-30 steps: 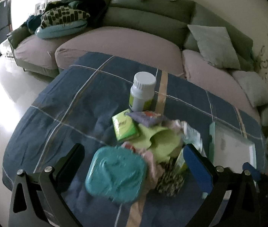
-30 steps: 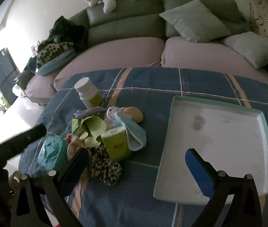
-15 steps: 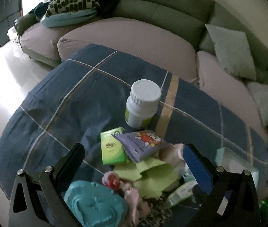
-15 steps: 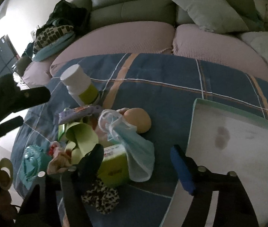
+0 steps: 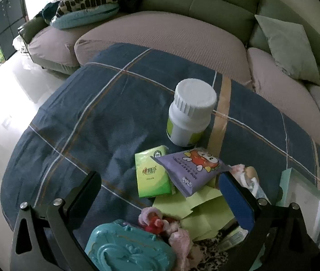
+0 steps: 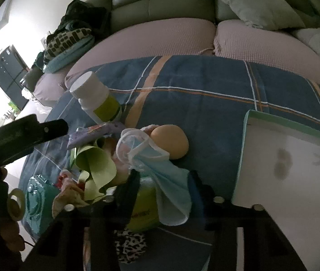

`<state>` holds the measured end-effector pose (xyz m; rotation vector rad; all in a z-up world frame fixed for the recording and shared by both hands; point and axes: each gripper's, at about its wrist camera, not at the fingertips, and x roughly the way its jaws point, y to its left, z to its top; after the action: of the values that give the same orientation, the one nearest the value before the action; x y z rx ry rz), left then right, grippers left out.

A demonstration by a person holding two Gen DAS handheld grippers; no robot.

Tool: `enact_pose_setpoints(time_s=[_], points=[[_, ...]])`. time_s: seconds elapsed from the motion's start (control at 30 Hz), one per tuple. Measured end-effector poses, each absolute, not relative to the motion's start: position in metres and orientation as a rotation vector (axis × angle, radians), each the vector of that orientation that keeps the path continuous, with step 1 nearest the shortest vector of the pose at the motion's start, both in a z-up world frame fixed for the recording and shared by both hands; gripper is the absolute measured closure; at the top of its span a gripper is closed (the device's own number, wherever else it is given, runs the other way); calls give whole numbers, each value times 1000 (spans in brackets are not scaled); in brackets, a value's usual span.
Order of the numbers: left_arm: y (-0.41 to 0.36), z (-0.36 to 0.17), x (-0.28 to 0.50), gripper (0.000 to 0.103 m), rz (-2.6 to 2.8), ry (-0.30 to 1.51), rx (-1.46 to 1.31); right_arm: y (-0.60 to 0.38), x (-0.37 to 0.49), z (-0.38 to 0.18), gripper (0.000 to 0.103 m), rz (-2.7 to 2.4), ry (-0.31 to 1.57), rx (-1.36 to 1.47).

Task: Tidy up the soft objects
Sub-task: 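Grasp the purple snack packet with the left tool while the right tool grasps the blue face mask, then carry the packet and mask over the white tray and open the left tool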

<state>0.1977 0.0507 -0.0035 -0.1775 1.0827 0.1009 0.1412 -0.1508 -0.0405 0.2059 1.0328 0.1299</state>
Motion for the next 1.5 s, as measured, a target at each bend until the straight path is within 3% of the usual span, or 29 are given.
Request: enact_pose_setpoints(time_s=[0.07, 0.43, 0.73, 0.77, 0.83, 1.0, 1.2, 1.3, 1.5], points=[[50, -4, 197, 0, 94, 1085, -177, -153, 139, -38, 91, 118, 1023, 201], [45, -11, 200, 0, 66, 1128, -199, -162, 130, -22, 99, 149, 974, 263], [46, -18, 210, 3, 68, 1138, -258, -181, 112, 5, 100, 127, 889, 296], [45, -19, 211, 5, 74, 1137, -254, -183, 111, 6, 100, 124, 887, 303], [46, -23, 214, 20, 69, 1152, -275, -186, 110, 6, 100, 119, 889, 313], [46, -27, 219, 25, 38, 1153, -344, -192, 109, 5, 100, 112, 895, 323], [54, -41, 225, 43, 25, 1170, -473, -194, 109, 5, 100, 108, 900, 323], [62, -47, 225, 47, 33, 1172, -547, -193, 110, 3, 100, 108, 907, 322], [69, -46, 222, 78, 53, 1142, -585, -191, 110, 0, 100, 110, 921, 318]])
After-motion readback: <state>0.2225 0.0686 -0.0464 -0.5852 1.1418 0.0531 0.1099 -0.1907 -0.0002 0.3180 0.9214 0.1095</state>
